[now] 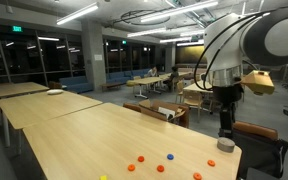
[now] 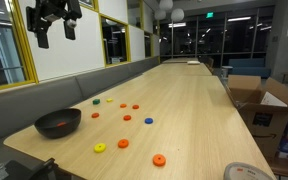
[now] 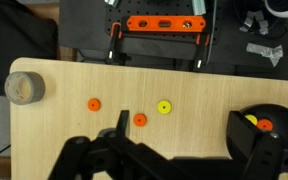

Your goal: Put some rings in the black bowl

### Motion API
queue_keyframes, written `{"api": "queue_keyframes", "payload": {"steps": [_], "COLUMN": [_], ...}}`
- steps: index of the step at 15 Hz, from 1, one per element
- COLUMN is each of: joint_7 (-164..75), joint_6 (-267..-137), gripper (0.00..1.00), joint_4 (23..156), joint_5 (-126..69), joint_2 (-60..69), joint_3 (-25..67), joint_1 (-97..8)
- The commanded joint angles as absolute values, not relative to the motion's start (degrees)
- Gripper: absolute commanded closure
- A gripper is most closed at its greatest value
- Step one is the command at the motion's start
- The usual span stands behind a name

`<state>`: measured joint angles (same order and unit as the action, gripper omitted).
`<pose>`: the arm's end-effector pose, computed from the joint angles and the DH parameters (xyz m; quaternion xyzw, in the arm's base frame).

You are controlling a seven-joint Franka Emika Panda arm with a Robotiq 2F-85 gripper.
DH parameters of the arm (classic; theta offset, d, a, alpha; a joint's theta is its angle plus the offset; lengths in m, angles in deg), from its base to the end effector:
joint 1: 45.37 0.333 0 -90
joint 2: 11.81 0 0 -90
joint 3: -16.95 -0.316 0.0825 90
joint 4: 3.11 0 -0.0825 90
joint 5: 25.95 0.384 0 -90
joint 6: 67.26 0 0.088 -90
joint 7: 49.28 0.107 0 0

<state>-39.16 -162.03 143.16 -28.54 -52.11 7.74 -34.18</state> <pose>0.2977 0.1091 0.4767 0.9898 0.0692 -0.0797 0.0962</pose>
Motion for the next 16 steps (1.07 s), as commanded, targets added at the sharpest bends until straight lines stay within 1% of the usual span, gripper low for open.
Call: {"api": "queue_keyframes", "payload": {"steps": [1, 8, 11, 12, 16], "joint_7": [-42.9, -40.0, -38.1, -40.2, -39.4], "joint_6": [-163.2, -171.9, -173.8, -171.3, -172.2], "gripper": [0.00, 0.00, 0.00, 0.00, 0.00], "joint_4": [147.1, 152.1, 153.0, 151.5, 152.2], "joint_5": [-31.1, -25.8, -22.9, -24.3, -23.4], "joint_2": [-59.8, -68.5, -69.0, -67.1, -67.4], "joint_3": [7.7, 9.9, 10.2, 9.3, 9.4], "joint_1": [-34.8, -36.0, -37.6, -37.3, -38.2]}}
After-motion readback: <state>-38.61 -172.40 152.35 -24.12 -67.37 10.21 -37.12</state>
